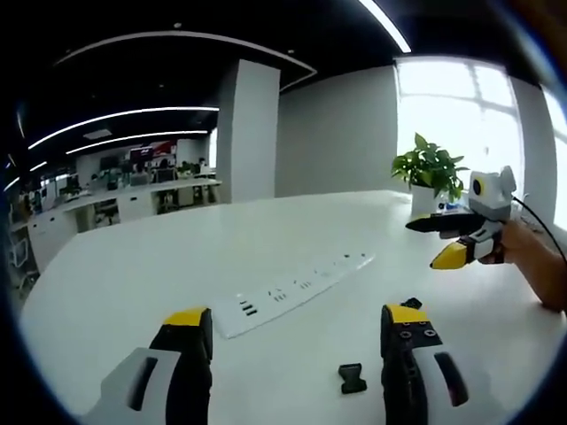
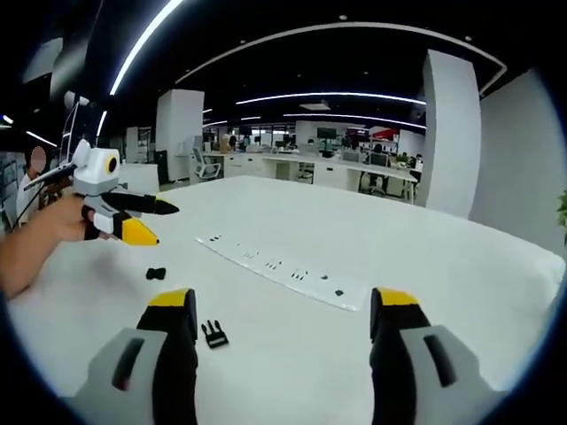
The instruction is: Snap the two parts of the plastic buckle together until the buckle closes and remains connected.
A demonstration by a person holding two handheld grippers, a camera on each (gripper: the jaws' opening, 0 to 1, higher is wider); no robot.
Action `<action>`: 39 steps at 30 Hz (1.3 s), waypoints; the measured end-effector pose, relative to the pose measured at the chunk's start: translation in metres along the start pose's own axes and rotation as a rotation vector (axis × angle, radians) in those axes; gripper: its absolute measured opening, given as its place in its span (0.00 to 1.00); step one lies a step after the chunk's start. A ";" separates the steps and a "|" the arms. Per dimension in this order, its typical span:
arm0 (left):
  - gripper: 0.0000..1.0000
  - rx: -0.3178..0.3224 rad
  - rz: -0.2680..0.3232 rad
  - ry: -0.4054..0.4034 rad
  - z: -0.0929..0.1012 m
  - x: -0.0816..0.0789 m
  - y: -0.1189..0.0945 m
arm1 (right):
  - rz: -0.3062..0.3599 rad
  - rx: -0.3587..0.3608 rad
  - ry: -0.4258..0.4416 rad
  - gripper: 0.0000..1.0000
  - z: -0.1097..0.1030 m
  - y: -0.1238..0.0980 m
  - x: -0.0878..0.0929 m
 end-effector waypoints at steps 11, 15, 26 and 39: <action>0.64 0.127 -0.090 0.046 0.026 0.016 -0.001 | -0.020 -0.109 -0.012 0.70 -0.022 0.000 0.002; 0.57 0.134 -0.101 0.053 0.028 0.019 0.000 | -0.014 -0.113 -0.021 0.70 -0.024 -0.001 -0.001; 0.44 0.141 -0.213 -0.061 0.029 0.036 -0.007 | -0.017 -0.109 -0.027 0.69 -0.024 -0.003 -0.002; 0.35 0.173 -0.252 -0.039 0.038 0.042 -0.019 | -0.008 -0.110 -0.028 0.68 -0.023 -0.003 -0.005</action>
Point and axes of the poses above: the point that each gripper's makers call its tool centre point, and the gripper's own axes: y roughly forward along the fingers, z roughly to its right, x roughly out of its underside, the point moved 3 cm from there along -y, roughly backward along the fingers, and after that the axes turned 14 degrees about z, right-handed, at the moved point
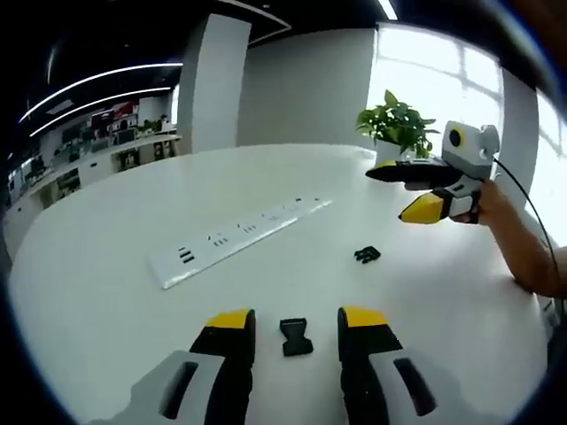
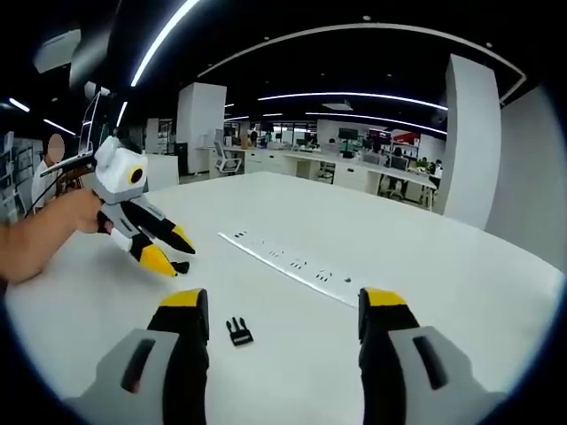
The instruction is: Snap the two parts of the plastic buckle together until the buckle closes and remains connected.
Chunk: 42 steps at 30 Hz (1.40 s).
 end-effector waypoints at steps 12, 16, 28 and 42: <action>0.29 -0.014 -0.039 0.050 0.008 0.004 0.004 | 0.001 0.000 -0.002 0.68 0.000 0.001 -0.001; 0.25 -0.034 -0.028 0.042 0.007 0.001 0.009 | 0.001 0.002 -0.005 0.67 0.001 0.001 -0.001; 0.24 -0.081 -0.020 0.056 0.007 0.004 0.012 | 0.000 0.000 -0.008 0.68 -0.001 0.001 -0.001; 0.15 -0.116 -0.036 0.077 0.002 0.007 0.007 | -0.002 0.000 -0.009 0.68 -0.001 0.001 0.000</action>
Point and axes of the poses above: the point that each gripper's makers call its tool centre point, and the gripper's own axes: y roughly forward along the fingers, z roughly to its right, x roughly out of its underside, the point moved 3 cm from there along -y, roughly backward along the fingers, and after that the axes turned 14 degrees about z, right-handed, at the moved point
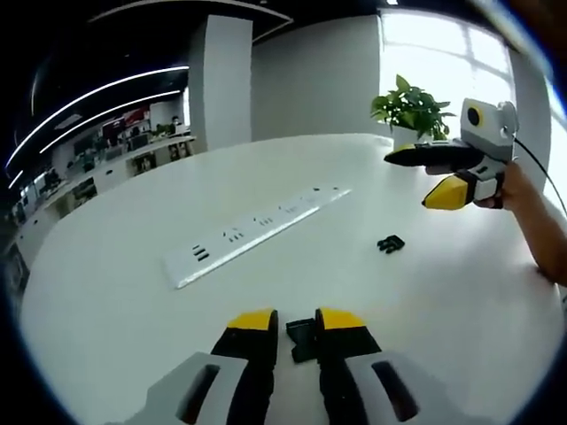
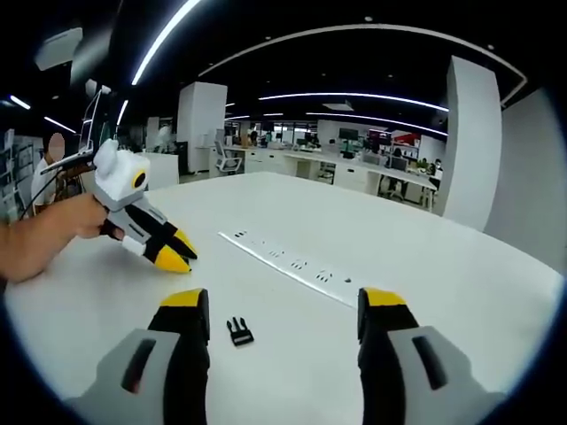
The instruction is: Snap the two parts of the plastic buckle together until the buckle closes and remains connected.
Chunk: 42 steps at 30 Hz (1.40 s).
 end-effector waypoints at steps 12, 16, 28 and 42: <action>0.12 -0.022 0.005 -0.012 -0.013 -0.002 -0.003 | 0.001 -0.001 -0.001 0.67 -0.001 0.000 0.000; 0.12 -0.036 0.001 -0.033 -0.028 -0.005 0.001 | 0.001 -0.001 -0.002 0.67 -0.001 -0.001 0.000; 0.12 0.270 -0.018 0.220 0.035 -0.005 -0.003 | 0.003 -0.001 -0.004 0.67 -0.003 -0.002 -0.001; 0.12 0.434 -0.059 0.302 0.064 0.006 -0.018 | 0.004 -0.003 -0.005 0.67 -0.004 -0.002 -0.002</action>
Point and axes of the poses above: the point that each gripper's makers call its tool centre point, and the gripper's own axes: y roughly forward along the fingers, z roughly to its right, x roughly out of its underside, the point moved 3 cm from there along -y, roughly backward along the fingers, and after that the axes turned 14 degrees about z, right-handed, at the moved point
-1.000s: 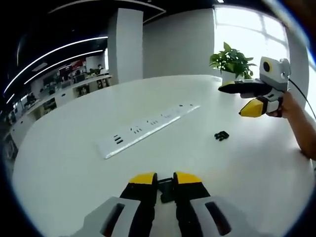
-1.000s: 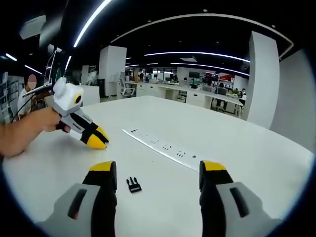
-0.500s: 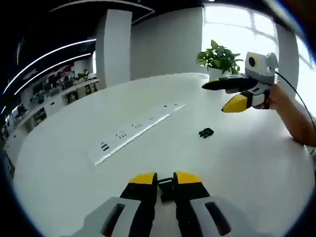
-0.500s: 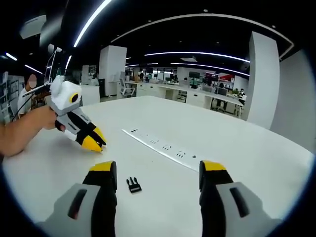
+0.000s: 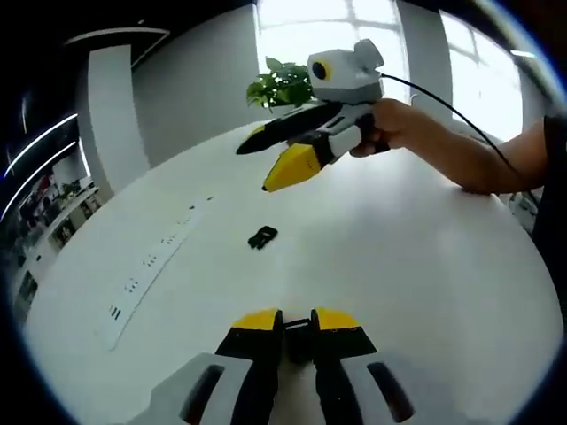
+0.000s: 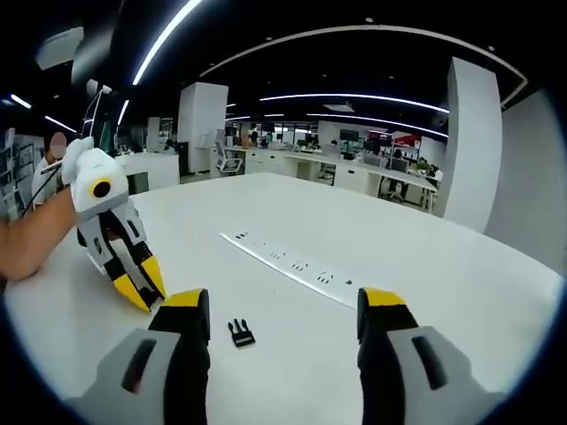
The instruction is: Snap the two parts of the plastic buckle together until the buckle closes and remains connected.
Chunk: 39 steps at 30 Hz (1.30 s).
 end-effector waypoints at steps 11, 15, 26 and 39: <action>0.12 -0.283 0.080 -0.234 -0.046 -0.006 -0.009 | 0.000 0.001 -0.001 0.67 0.001 0.000 0.000; 0.11 -0.417 0.075 -0.332 -0.074 -0.001 -0.014 | 0.001 0.001 -0.001 0.67 0.001 0.001 0.000; 0.11 -0.580 0.035 -0.386 -0.087 0.019 -0.030 | -0.003 0.000 -0.001 0.67 0.000 0.001 0.001; 0.12 -0.548 0.039 -0.391 -0.076 0.024 -0.028 | -0.005 -0.001 -0.003 0.67 0.000 0.002 0.001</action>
Point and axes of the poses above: the point that each gripper's makers call its tool centre point, and the gripper's own axes: y roughly forward along the fingers, z roughly to its right, x roughly out of its underside, the point moved 3 cm from there along -y, roughly backward along the fingers, and after that the axes turned 14 degrees about z, right-handed, at the moved point
